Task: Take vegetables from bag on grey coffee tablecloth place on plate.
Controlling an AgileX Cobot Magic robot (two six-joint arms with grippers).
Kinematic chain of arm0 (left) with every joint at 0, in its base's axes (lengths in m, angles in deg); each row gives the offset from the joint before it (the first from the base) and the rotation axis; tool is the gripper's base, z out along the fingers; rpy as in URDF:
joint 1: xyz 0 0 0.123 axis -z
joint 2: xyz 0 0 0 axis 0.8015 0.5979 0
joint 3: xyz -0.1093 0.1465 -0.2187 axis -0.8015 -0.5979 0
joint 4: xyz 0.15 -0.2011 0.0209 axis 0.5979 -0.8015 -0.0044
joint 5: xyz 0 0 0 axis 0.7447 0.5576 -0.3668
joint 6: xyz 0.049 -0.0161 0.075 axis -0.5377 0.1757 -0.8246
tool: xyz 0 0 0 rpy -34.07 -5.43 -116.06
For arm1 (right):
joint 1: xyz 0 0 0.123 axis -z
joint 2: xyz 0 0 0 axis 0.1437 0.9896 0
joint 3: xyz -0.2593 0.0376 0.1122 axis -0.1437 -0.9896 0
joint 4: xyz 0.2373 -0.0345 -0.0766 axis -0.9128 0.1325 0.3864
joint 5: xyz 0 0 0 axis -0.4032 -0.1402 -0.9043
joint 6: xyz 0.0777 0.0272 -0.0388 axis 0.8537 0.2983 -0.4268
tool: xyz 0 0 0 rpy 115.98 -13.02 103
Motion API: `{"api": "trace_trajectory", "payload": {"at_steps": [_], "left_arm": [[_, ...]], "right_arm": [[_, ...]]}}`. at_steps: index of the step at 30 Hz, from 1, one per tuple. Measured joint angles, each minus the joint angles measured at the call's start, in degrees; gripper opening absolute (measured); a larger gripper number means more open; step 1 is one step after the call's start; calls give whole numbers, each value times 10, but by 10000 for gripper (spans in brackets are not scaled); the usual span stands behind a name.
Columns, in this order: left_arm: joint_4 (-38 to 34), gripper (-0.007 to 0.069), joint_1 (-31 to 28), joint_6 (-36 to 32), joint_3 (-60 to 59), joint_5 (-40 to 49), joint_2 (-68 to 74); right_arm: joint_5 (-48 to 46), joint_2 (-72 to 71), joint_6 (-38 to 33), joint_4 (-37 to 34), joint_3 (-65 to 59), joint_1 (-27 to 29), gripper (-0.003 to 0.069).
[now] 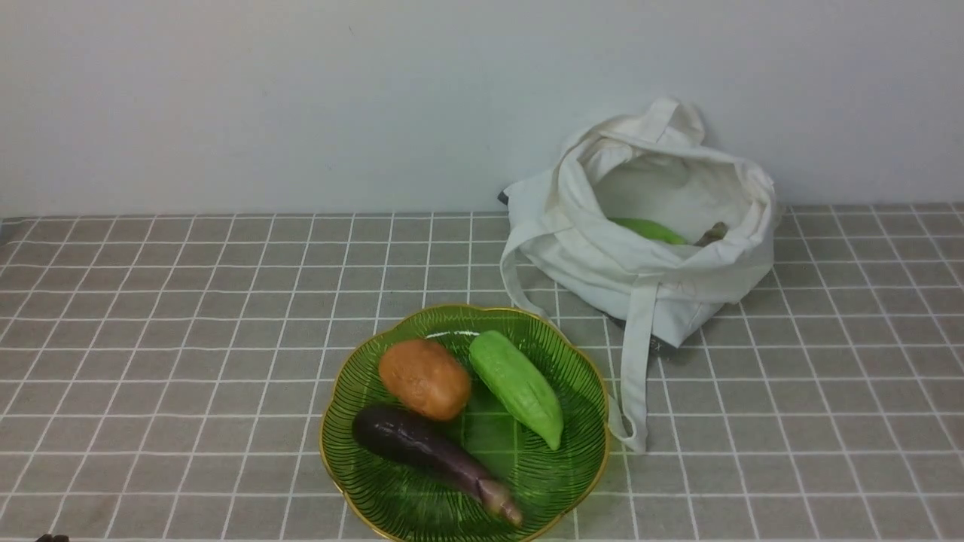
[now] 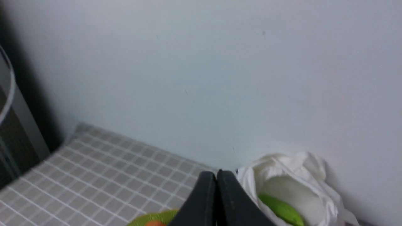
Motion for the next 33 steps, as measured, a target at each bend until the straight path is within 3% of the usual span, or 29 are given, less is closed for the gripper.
{"api": "trace_trajectory", "payload": {"at_steps": [8, 12, 25, 33], "left_arm": [[0, -5, 0, 0, 0, 0, 0], [-1, -5, 0, 0, 0, 0, 0], [-2, -5, -1, 0, 0, 0, 0], [-2, -5, -1, 0, 0, 0, 0]], "right_arm": [[215, -300, 62, -6, -317, 0, -15], [285, -381, 74, 38, -411, 0, -15], [245, -375, 86, 11, -424, 0, -15], [245, -375, 50, -16, -424, 0, -15]]}}
